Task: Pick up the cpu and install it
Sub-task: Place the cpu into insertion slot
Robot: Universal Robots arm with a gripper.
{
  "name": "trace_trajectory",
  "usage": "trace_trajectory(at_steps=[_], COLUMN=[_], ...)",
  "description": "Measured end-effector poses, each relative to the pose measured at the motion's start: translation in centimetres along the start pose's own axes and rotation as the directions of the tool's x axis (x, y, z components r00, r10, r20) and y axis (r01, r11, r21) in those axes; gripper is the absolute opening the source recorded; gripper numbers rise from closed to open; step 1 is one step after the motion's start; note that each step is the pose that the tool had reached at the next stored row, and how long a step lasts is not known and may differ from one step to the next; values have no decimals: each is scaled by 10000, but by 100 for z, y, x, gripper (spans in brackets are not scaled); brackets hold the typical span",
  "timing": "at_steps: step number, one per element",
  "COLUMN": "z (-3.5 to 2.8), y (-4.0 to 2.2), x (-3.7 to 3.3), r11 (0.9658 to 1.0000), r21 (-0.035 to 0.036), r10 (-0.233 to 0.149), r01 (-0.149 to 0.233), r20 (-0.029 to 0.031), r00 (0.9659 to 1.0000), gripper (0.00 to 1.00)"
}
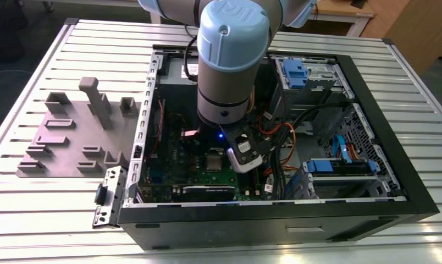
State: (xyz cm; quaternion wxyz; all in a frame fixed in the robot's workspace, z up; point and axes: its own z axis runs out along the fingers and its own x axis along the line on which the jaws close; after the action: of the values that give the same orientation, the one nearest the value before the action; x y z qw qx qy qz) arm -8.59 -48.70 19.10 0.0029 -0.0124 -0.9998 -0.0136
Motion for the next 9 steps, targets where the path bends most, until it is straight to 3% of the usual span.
trace_trajectory(at_steps=[8,9], z=[1,1], y=[0,0], x=[0,0], r11=[10000,10000], r21=[0,0], r10=[0,0], r01=[0,0], r20=[0,1], r00=[10000,10000], gripper=[53,46])
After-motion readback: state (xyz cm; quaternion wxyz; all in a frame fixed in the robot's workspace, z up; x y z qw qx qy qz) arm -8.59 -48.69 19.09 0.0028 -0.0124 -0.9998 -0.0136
